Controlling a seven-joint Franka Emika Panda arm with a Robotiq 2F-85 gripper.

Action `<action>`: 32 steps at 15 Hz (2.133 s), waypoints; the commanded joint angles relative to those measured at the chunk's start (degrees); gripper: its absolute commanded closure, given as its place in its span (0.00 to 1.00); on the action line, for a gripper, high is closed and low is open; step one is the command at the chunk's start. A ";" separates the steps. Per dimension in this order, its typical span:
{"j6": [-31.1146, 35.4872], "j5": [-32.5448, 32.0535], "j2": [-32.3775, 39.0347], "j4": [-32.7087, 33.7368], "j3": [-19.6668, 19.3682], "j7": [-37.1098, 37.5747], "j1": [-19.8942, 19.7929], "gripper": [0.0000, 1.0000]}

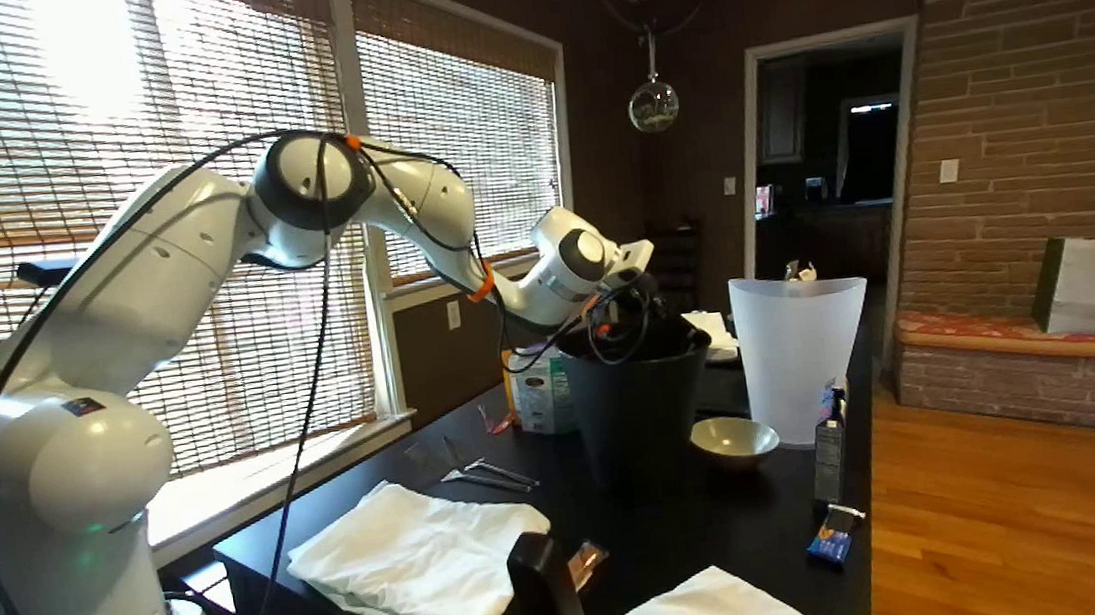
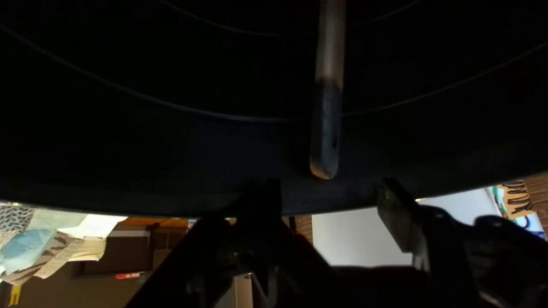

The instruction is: Put the wooden spoon in the bin

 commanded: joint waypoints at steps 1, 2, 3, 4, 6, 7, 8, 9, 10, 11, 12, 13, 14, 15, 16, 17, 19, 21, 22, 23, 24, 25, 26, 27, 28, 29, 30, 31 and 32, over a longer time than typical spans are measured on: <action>1.07 -0.82 -0.37 -1.11 -0.96 0.84 0.76 0.06; 0.91 -0.72 -0.70 -1.23 -0.75 0.57 0.68 0.01; 0.73 -0.59 -1.00 -1.29 -0.47 0.23 0.55 0.00; 0.37 -0.37 -1.44 -1.23 -0.01 -0.40 0.29 0.00; -0.37 -0.05 -2.35 -1.13 0.89 -1.82 -0.15 0.00; -0.68 -0.04 -2.67 -0.96 1.07 -2.30 -0.18 0.00; -0.84 -0.16 -3.02 -0.93 1.02 -2.57 -0.09 0.00; -1.42 -0.08 -3.45 -0.74 1.31 -3.20 -0.16 0.00; -1.95 0.01 -3.93 -0.55 1.67 -3.97 -0.37 0.00; -2.77 0.16 -4.45 -0.37 2.23 -4.91 -0.66 0.00; -4.05 0.32 -5.06 -0.08 2.91 -6.07 -1.07 0.00; -6.05 0.64 -6.02 0.10 4.38 -8.17 -1.87 0.00; -7.37 0.89 -6.93 0.29 6.28 -10.96 -3.05 0.00; -9.42 1.02 -7.61 0.84 7.76 -13.18 -4.08 0.00; -11.31 1.31 -8.25 1.21 9.49 -15.24 -5.26 0.00; -14.14 1.76 -8.76 2.04 11.19 -17.53 -6.40 0.00; -17.54 2.09 -9.23 3.31 13.77 -20.85 -8.48 0.00; -23.13 3.72 -9.37 5.14 16.55 -24.20 -10.61 0.00; -26.37 4.43 -9.27 6.30 17.51 -25.36 -11.35 0.00; -29.12 5.28 -9.18 7.18 18.46 -26.44 -12.23 0.00; -31.64 5.98 -8.99 8.21 19.21 -27.10 -12.86 0.00; -33.79 6.57 -8.72 9.19 19.84 -27.65 -13.42 0.00; -35.49 6.91 -8.60 9.96 20.34 -27.87 -13.75 0.00; -36.59 7.23 -8.39 10.64 20.76 -27.92 -14.20 0.00; -37.69 7.56 -8.34 11.18 21.20 -27.96 -14.47 0.00; -37.82 7.55 -8.29 11.45 21.36 -27.48 -14.59 0.00; -38.04 7.57 -8.17 11.87 21.58 -27.33 -14.74 0.00; -37.98 7.83 -8.29 12.00 21.83 -27.29 -14.96 0.00; -37.52 8.02 -8.38 11.95 22.06 -27.24 -15.13 0.00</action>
